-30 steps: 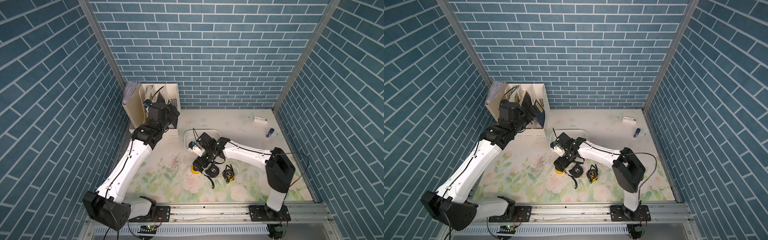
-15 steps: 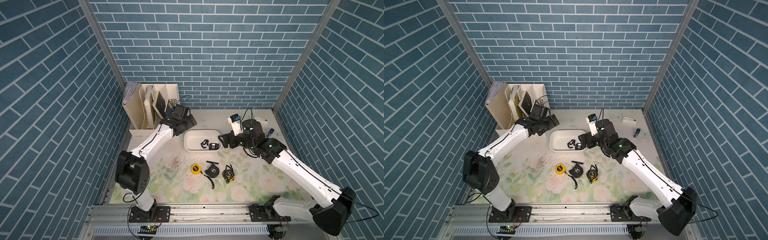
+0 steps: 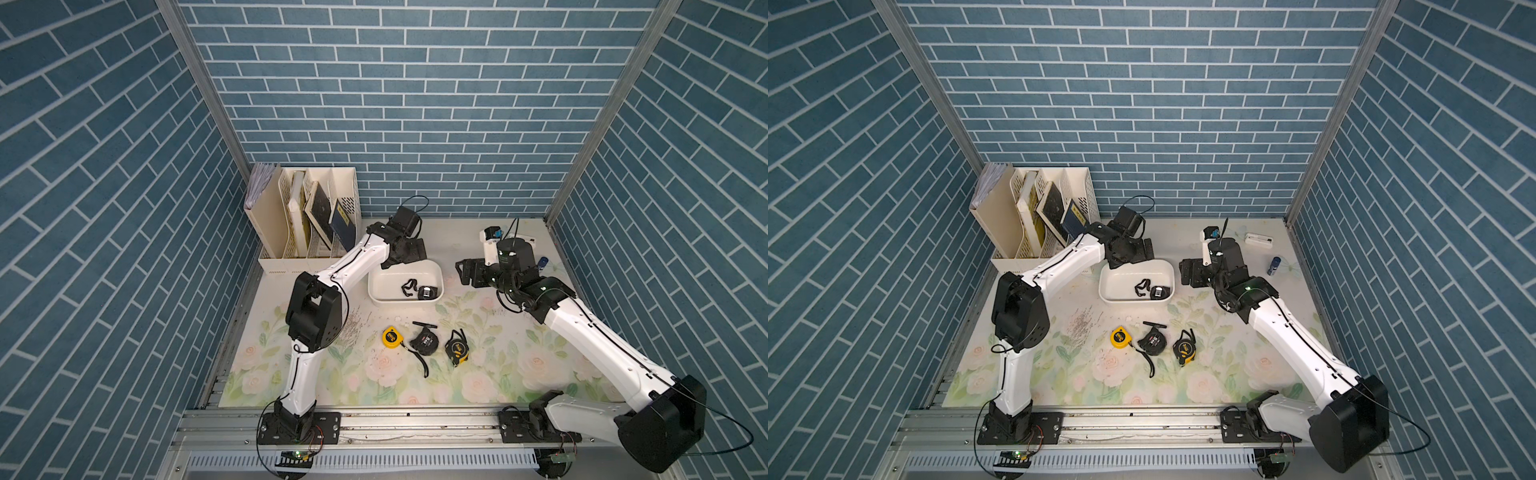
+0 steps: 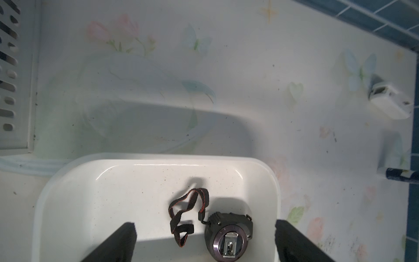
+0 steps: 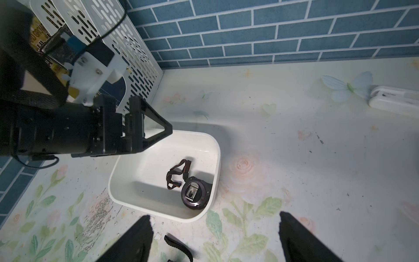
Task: Take the tape measure out of the storage box
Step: Pick up the tape measure from the storage box.
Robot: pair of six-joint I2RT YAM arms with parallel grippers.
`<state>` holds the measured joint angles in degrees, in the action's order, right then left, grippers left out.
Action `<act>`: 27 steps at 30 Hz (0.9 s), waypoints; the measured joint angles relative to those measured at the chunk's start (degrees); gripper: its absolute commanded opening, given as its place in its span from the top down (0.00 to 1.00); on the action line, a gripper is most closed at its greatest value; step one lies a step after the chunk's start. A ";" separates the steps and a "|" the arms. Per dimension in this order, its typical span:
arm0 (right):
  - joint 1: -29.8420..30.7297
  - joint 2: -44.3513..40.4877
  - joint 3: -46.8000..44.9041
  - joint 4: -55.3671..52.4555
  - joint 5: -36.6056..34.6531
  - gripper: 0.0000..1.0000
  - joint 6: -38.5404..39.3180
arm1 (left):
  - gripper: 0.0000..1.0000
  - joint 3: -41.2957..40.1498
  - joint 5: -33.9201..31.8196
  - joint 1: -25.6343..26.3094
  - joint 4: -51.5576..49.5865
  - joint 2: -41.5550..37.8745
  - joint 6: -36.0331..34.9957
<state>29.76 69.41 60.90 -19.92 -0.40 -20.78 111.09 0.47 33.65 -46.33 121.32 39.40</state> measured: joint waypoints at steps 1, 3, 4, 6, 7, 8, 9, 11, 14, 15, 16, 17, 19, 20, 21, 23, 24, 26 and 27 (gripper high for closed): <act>-0.28 0.00 0.00 0.00 -0.02 0.10 0.00 | 0.00 0.87 0.00 0.17 -1.68 0.70 -0.83; -0.85 0.00 0.00 0.04 0.02 0.10 0.00 | 0.00 1.88 0.04 0.31 -4.50 1.64 -2.34; -1.31 0.00 -0.02 0.07 0.07 0.10 0.00 | 0.00 2.29 0.17 0.31 -5.79 1.97 -3.08; -2.19 0.00 -0.09 0.17 0.15 0.10 0.00 | 0.00 3.23 0.87 0.37 -8.09 2.56 -4.66; -2.62 0.00 -0.20 0.33 0.20 0.10 0.00 | 0.00 4.46 1.14 0.42 -9.68 3.17 -5.66; -2.97 0.00 -0.37 0.52 0.26 0.10 0.00 | 0.00 5.88 1.36 0.55 -10.95 3.91 -6.54; -3.30 0.00 -0.59 0.66 0.39 0.10 0.00 | 0.00 7.39 1.57 0.76 -11.93 4.72 -7.41; -3.82 0.00 -0.90 0.70 0.66 0.10 0.00 | 0.00 9.90 2.27 1.53 -13.40 6.12 -9.14; -4.28 0.02 -0.98 0.76 1.03 0.10 0.02 | 0.00 10.47 3.52 3.04 -14.27 7.32 -10.82; -4.42 0.02 -0.98 0.83 1.11 0.10 0.02 | 0.00 10.67 3.69 3.58 -14.69 7.87 -11.21; -4.48 0.04 -1.01 0.90 1.18 0.10 0.02 | 0.00 10.75 3.89 4.00 -14.91 8.41 -11.54; -4.55 0.04 -1.07 1.03 1.31 0.10 0.02 | 0.00 10.82 4.00 4.44 -15.15 8.94 -11.87; -4.68 0.04 -1.22 1.14 1.46 0.10 0.02 | 0.00 10.82 4.17 5.16 -15.72 9.81 -12.26; -4.76 0.04 -1.42 1.16 1.55 0.10 0.02 | 0.00 10.82 4.33 5.49 -16.00 10.25 -12.46; -4.83 0.04 -1.62 1.16 1.66 0.10 0.02 | 0.00 10.82 4.35 5.77 -16.13 10.56 -12.70; -4.98 0.04 -2.05 1.18 1.84 0.10 0.02 | 0.00 10.82 4.57 6.10 -16.31 10.95 -13.07; -5.07 0.04 -2.27 1.18 1.97 0.10 0.00 | 0.00 10.82 4.72 6.21 -16.37 11.08 -13.25; -5.18 0.04 -2.64 1.25 2.21 0.10 0.02 | 0.00 10.82 4.85 6.36 -16.37 11.26 -13.44; -5.20 0.04 -2.89 1.29 2.29 0.10 0.00 | 0.00 10.82 4.94 6.36 -16.37 11.37 -13.53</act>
<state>24.56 69.45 58.02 -18.63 1.89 -20.78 121.91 5.41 40.01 -62.70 132.68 25.87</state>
